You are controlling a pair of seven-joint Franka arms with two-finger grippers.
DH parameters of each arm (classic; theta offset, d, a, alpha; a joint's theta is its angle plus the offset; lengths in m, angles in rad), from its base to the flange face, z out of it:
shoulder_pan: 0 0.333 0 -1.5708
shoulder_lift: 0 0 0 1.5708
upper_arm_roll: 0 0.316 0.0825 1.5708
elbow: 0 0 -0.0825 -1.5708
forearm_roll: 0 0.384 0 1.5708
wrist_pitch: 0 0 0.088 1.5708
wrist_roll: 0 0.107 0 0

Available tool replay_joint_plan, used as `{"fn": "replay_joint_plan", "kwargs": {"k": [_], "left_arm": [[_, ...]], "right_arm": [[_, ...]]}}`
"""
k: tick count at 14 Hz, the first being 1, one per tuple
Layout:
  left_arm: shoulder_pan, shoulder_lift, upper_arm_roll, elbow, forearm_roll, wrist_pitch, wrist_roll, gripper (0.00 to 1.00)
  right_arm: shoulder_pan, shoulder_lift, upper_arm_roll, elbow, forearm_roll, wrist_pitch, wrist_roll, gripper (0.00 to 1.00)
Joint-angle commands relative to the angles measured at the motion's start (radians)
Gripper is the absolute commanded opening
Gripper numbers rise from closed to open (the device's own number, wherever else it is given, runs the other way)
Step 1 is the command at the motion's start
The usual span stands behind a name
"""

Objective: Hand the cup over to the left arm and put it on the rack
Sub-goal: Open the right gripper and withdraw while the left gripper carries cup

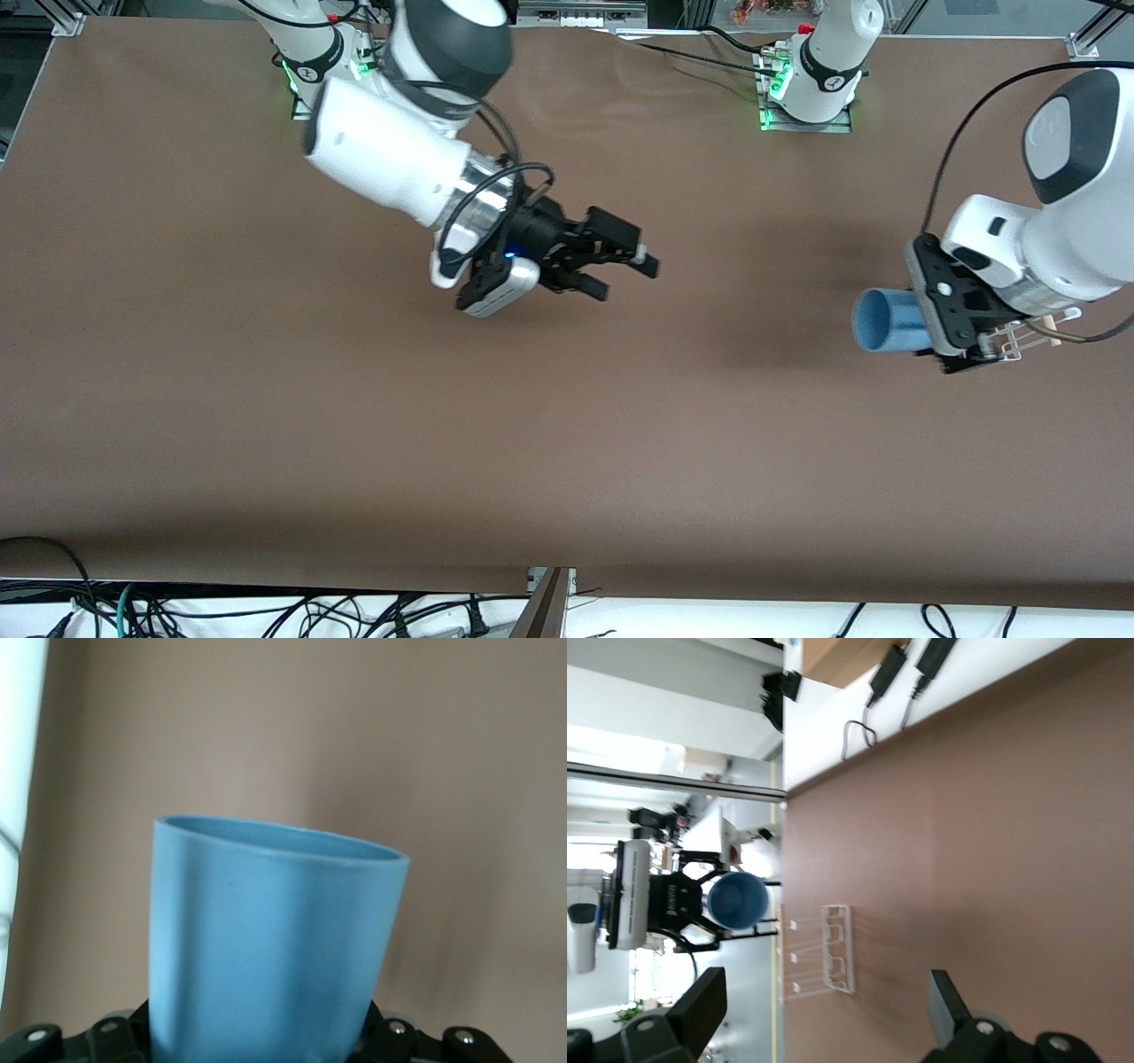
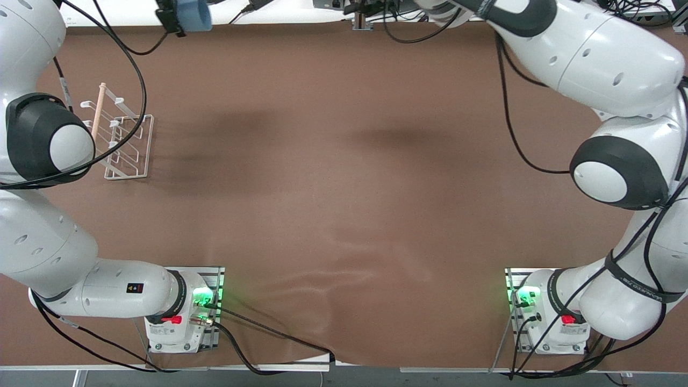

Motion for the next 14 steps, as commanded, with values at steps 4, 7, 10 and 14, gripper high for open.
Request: {"fn": "replay_joint_plan", "kwargs": {"k": [4,7,10,14], "left_arm": [[0.079,-0.006,0.011,-0.093,0.473,-0.074,0.003,0.0],[0.092,-0.009,0.011,-0.231,0.727,-0.076,-0.041,0.0],[0.116,-0.017,0.009,-0.356,0.909,-0.073,-0.063,0.0],[0.129,-0.037,-0.005,-0.512,1.12,-0.065,-0.158,0.0]], "right_arm": [[-0.001,-0.066,-0.223,-0.049,-0.248,-0.364,-0.019,1.0],[-0.001,-0.074,-0.356,-0.048,-0.425,-0.542,-0.052,1.0],[-0.003,-0.074,-0.491,-0.046,-0.53,-0.654,-0.259,1.0],[-0.043,-0.097,-0.578,-0.042,-0.611,-0.757,-0.404,1.0]]}}
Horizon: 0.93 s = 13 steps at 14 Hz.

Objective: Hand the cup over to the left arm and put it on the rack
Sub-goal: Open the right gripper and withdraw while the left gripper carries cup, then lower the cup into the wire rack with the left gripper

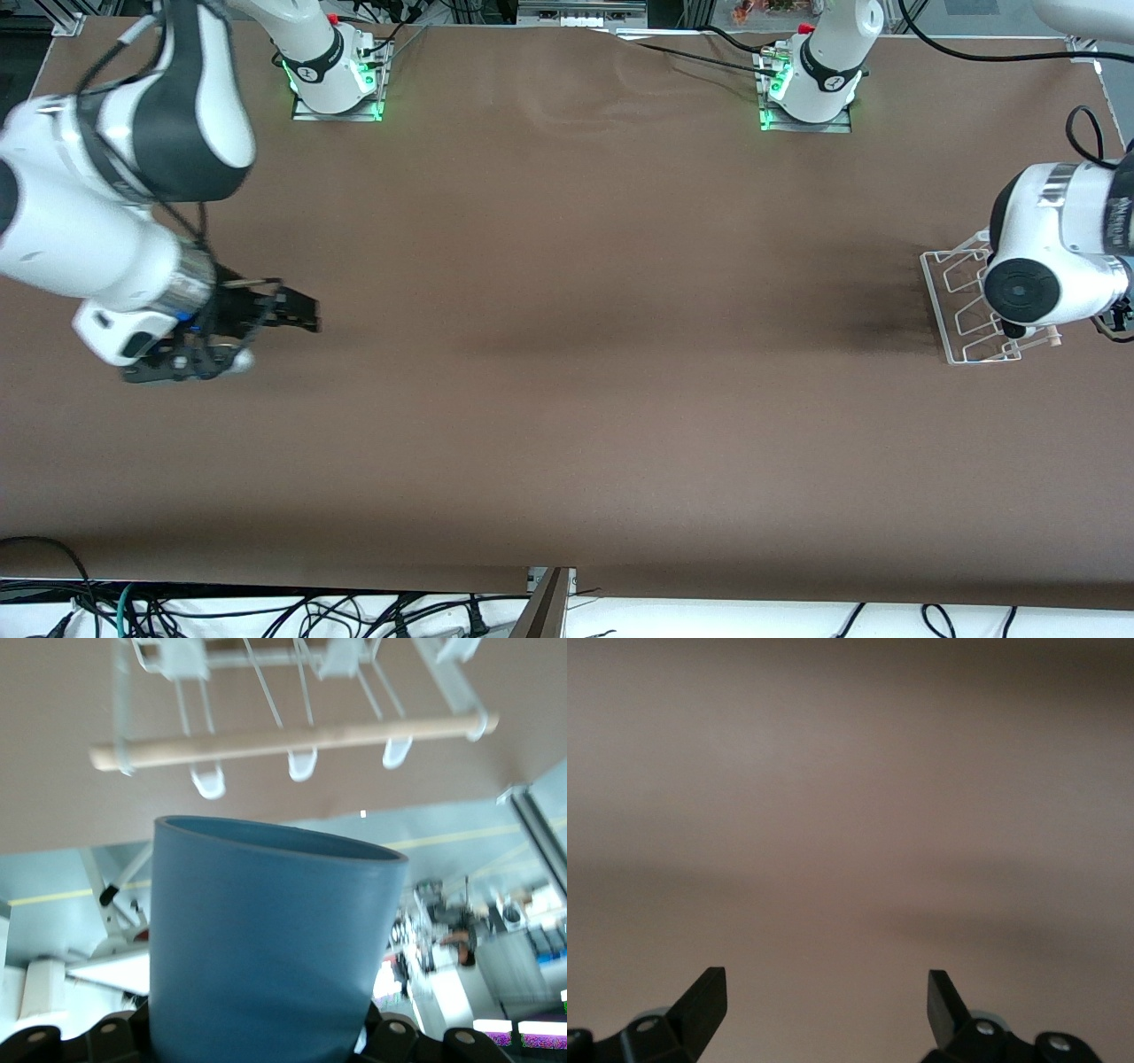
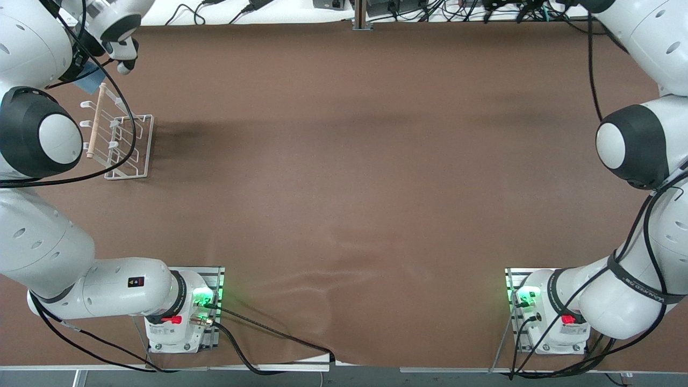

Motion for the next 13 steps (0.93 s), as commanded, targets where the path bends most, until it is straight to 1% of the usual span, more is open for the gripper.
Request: {"fn": "replay_joint_plan", "kwargs": {"k": [1,2,3,4,5,6,7,8,9,10,11,13], "left_arm": [[0.009,-0.054,-0.044,-0.146,0.168,0.008,-0.133,0.0],[0.009,-0.06,-0.065,-0.183,0.211,0.005,-0.192,0.0],[0.007,-0.062,-0.082,-0.207,0.235,0.002,-0.245,0.0],[0.007,-0.062,-0.099,-0.221,0.24,-0.005,-0.282,0.0],[0.007,-0.067,-0.11,-0.238,0.242,-0.011,-0.305,0.0],[0.004,-0.077,-0.117,-0.278,0.268,-0.021,-0.344,0.0],[-0.002,-0.091,-0.139,-0.36,0.358,-0.03,-0.447,0.0],[0.005,-0.099,-0.165,-0.431,0.454,-0.062,-0.579,0.0],[0.005,-0.097,-0.168,-0.473,0.482,-0.085,-0.664,0.0],[0.007,-0.097,-0.168,-0.488,0.489,-0.087,-0.684,0.0],[0.009,-0.097,-0.168,-0.494,0.49,-0.085,-0.688,0.0],[0.015,-0.085,-0.168,-0.496,0.49,-0.081,-0.692,0.0]], "right_arm": [[-0.03,-0.075,0.008,-0.027,-0.099,-0.032,-0.05,1.0],[-0.044,-0.092,0.019,-0.027,-0.146,-0.062,-0.051,1.0],[-0.099,-0.123,0.075,-0.027,-0.188,-0.129,-0.044,1.0],[-0.175,-0.158,0.173,-0.034,-0.247,-0.176,-0.042,1.0],[-0.253,-0.189,0.259,-0.047,-0.304,-0.212,-0.039,1.0],[-0.319,-0.227,0.334,-0.084,-0.343,-0.229,-0.036,1.0],[-0.378,-0.276,0.394,-0.146,-0.376,-0.224,-0.022,1.0],[-0.441,-0.331,0.448,-0.232,-0.387,-0.189,-0.001,1.0],[-0.497,-0.403,0.508,-0.332,-0.391,-0.118,0.031,1.0],[-0.55,-0.461,0.551,-0.413,-0.383,-0.069,0.079,1.0],[-0.583,-0.492,0.568,-0.455,-0.368,-0.049,0.113,1.0],[-0.613,-0.503,0.563,-0.448,-0.328,-0.058,0.107,1.0]]}}
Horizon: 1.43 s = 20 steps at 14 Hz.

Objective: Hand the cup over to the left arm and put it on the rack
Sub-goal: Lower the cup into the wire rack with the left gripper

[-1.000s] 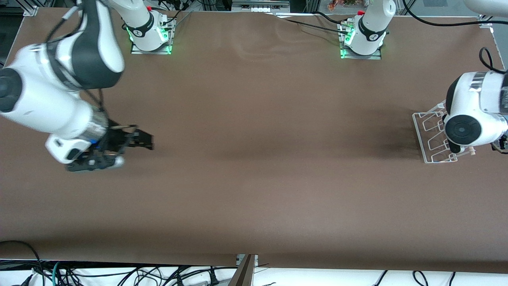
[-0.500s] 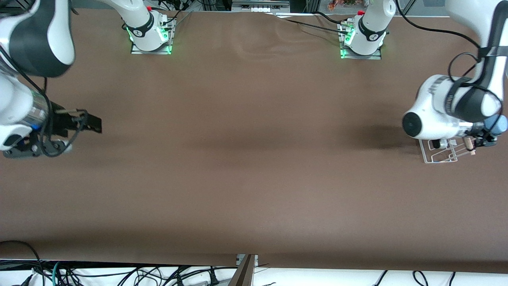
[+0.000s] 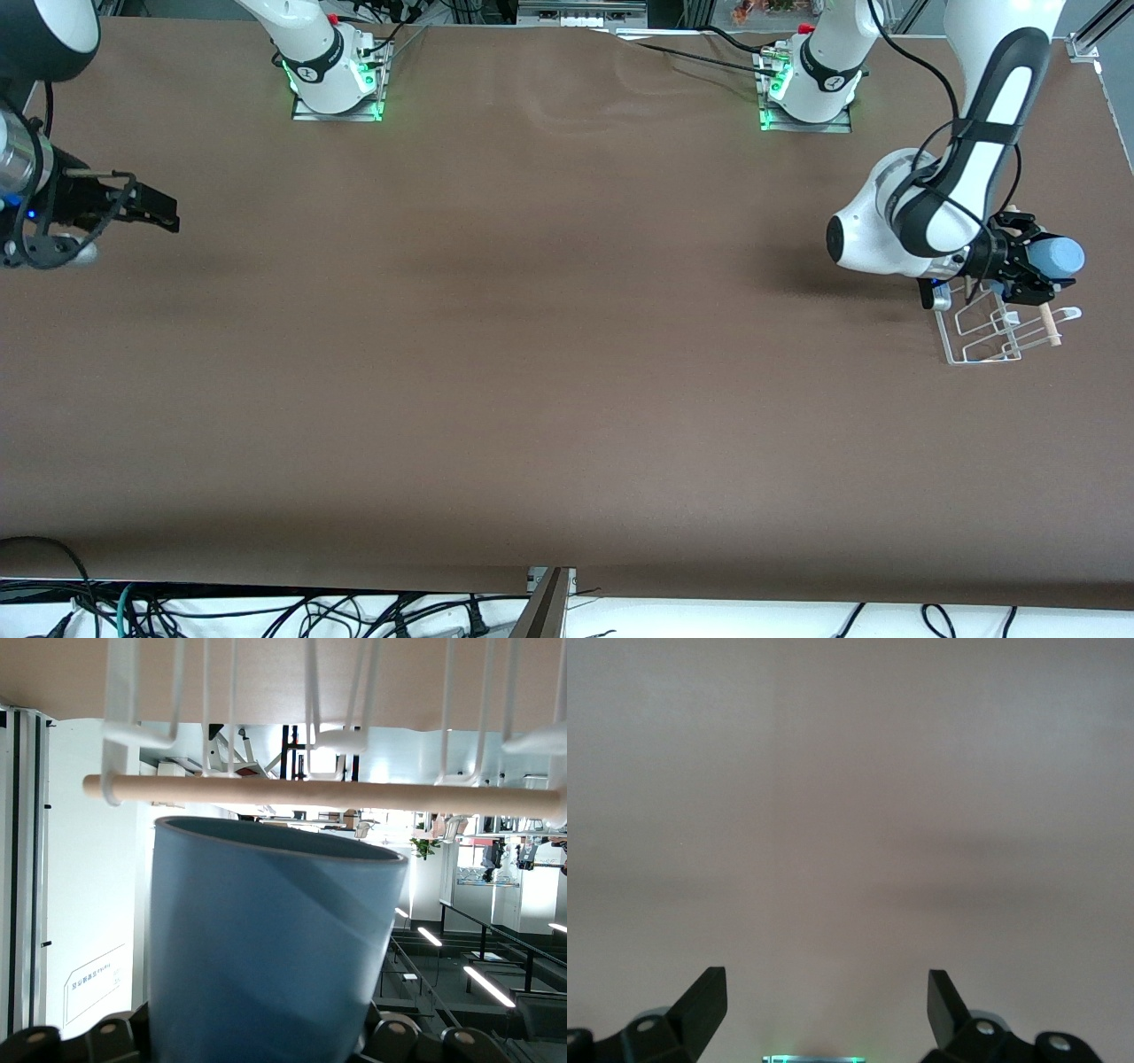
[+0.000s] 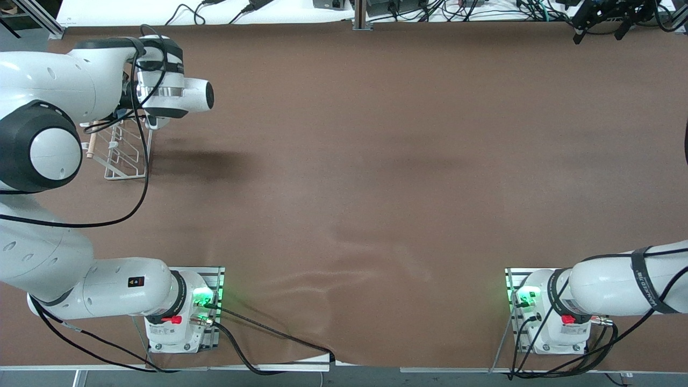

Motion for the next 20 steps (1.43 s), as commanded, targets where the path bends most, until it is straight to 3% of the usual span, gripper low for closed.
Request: {"fn": "replay_joint_plan", "kwargs": {"k": [1,7,11,20], "left_arm": [[0.016,-0.034,-0.004,-0.027,0.03,0.004,-0.011,0.0],[0.039,0.015,-0.004,-0.027,0.097,0.025,-0.099,0.0],[0.036,0.049,-0.004,-0.02,0.097,0.025,-0.139,0.0],[0.038,0.119,-0.001,-0.019,0.12,0.027,-0.229,0.0]], "right_arm": [[-0.07,-0.09,0.03,-0.08,0.036,0.035,0.021,1.0],[-0.041,-0.095,-0.039,-0.034,0.036,0.016,0.024,1.0],[-0.036,-0.053,-0.039,0.0,0.039,0.014,0.025,1.0],[-0.034,-0.056,-0.031,0.002,0.074,-0.026,0.032,1.0]]}}
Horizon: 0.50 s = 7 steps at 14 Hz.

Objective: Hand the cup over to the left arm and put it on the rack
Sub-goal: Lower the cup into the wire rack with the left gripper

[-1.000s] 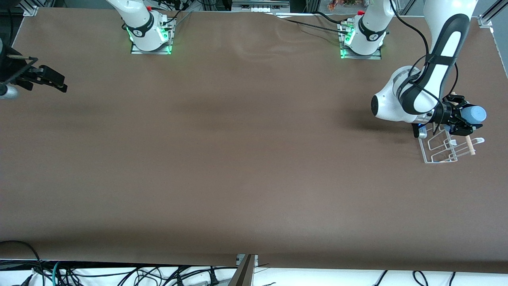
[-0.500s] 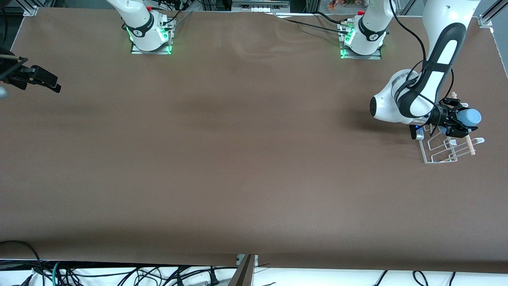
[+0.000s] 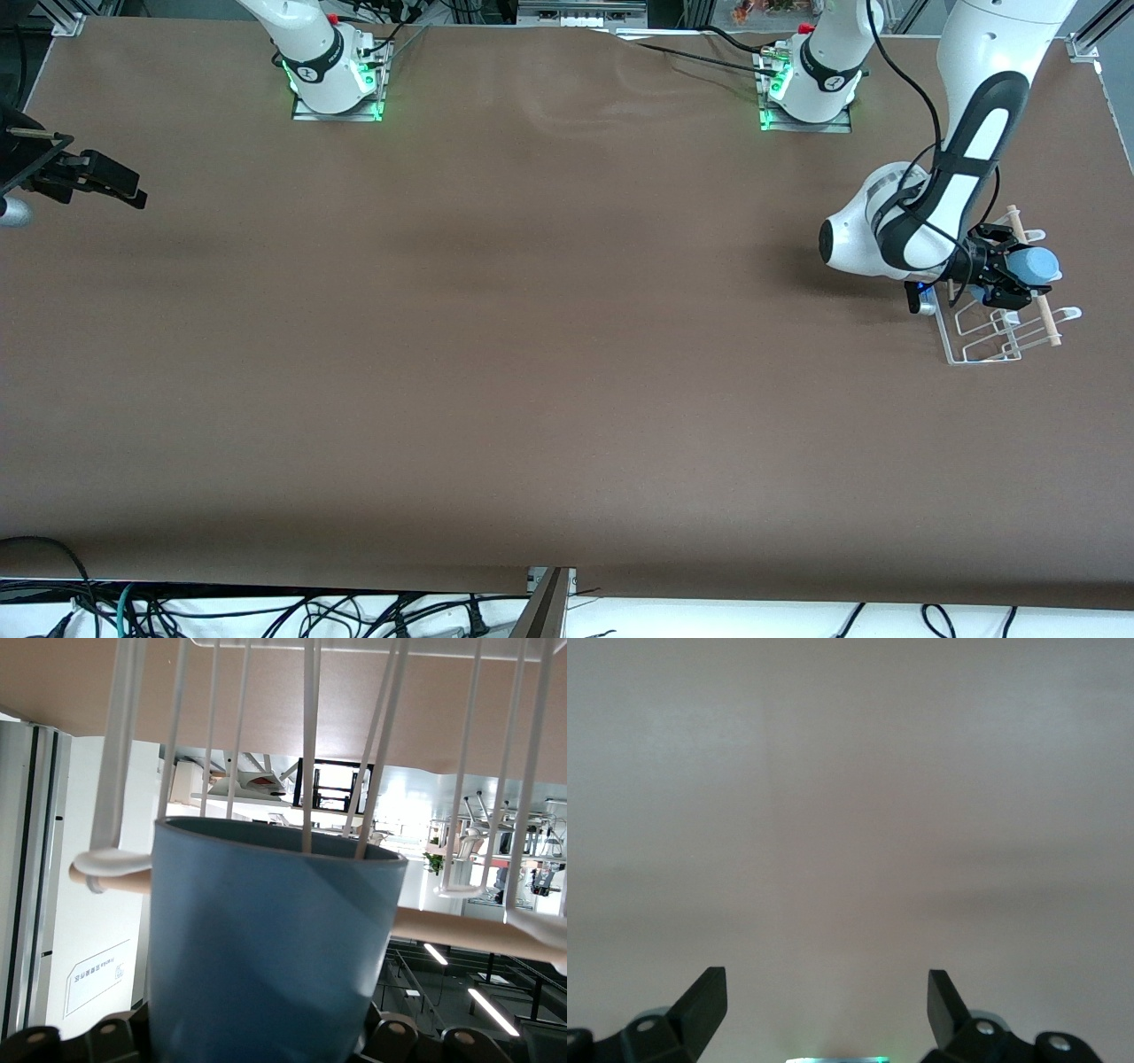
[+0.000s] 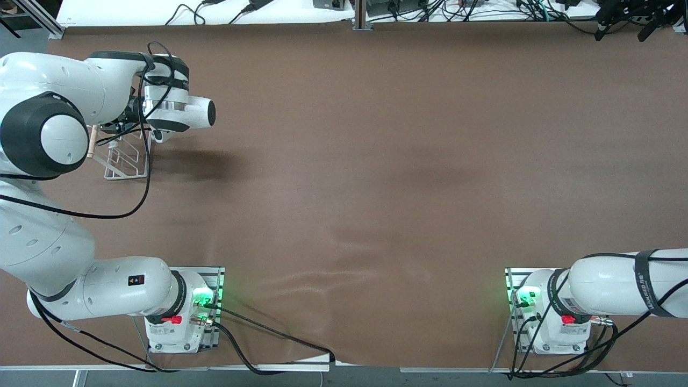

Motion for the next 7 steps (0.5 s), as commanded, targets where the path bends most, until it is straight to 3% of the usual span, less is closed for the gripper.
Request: {"fn": "replay_joint_plan", "kwargs": {"k": [1,4,5,6,7], "left_arm": [[0.008,0.025,0.0,0.0,0.043,0.0,-0.041,0.0],[0.014,0.04,0.003,0.006,0.071,0.012,-0.047,0.0],[0.022,0.042,0.005,0.015,0.074,0.012,-0.051,0.6],[0.028,0.04,0.003,0.02,0.071,0.012,-0.058,1.0],[0.028,0.037,0.005,0.035,0.062,0.012,-0.058,1.0]], "right_arm": [[0.005,0.004,-0.004,0.023,0.023,-0.028,0.014,1.0],[0.005,0.004,-0.006,0.023,0.023,-0.034,0.013,1.0],[0.005,0.004,-0.006,0.023,0.024,-0.039,0.013,1.0],[0.005,0.004,-0.006,0.023,0.024,-0.04,0.013,1.0],[0.005,0.004,-0.006,0.023,0.024,-0.04,0.013,1.0]]}}
